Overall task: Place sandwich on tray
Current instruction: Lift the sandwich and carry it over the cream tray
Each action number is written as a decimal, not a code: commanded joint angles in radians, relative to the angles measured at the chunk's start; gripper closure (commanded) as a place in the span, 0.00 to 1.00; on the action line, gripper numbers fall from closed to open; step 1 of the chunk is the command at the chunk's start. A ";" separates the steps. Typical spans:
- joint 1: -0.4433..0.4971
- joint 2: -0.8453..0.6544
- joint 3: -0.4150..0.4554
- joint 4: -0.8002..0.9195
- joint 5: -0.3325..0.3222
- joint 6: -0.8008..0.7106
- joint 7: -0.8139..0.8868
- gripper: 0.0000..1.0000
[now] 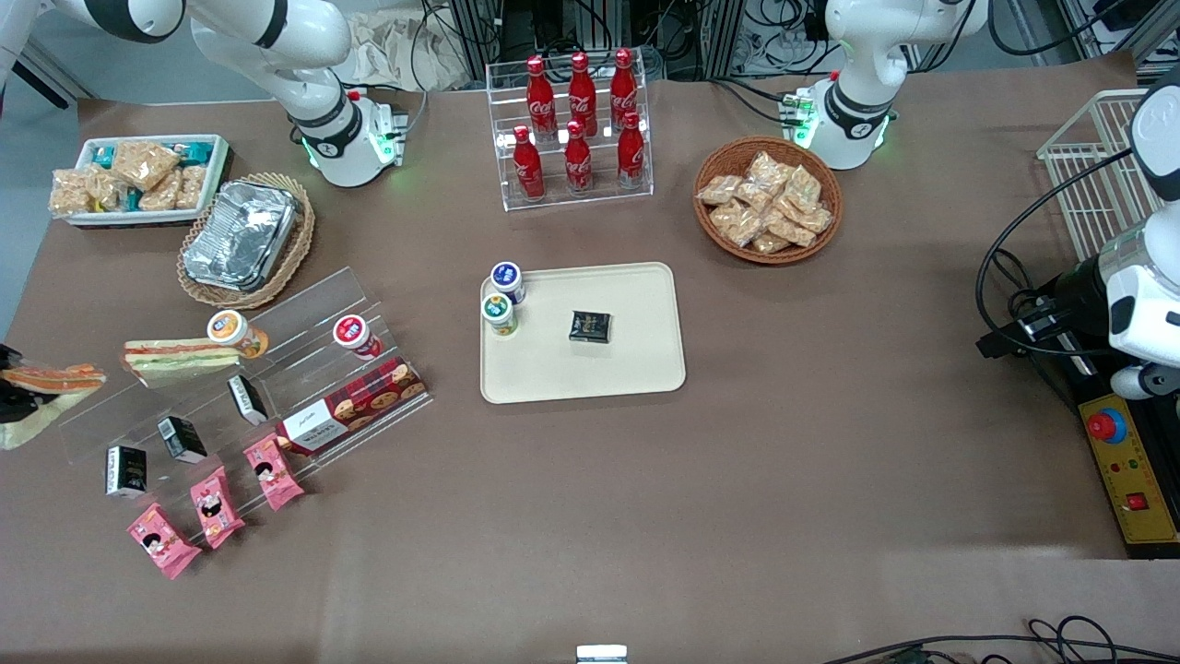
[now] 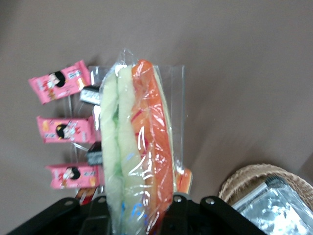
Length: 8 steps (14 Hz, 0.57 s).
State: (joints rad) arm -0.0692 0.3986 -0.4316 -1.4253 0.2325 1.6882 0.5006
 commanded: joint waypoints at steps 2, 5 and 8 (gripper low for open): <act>0.069 -0.041 0.005 0.074 -0.022 -0.119 0.004 1.00; 0.213 -0.089 0.005 0.083 -0.019 -0.202 0.006 1.00; 0.368 -0.100 0.005 0.083 -0.015 -0.203 0.022 1.00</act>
State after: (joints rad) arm 0.2214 0.3057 -0.4191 -1.3480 0.2323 1.5017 0.5106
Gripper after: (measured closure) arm 0.762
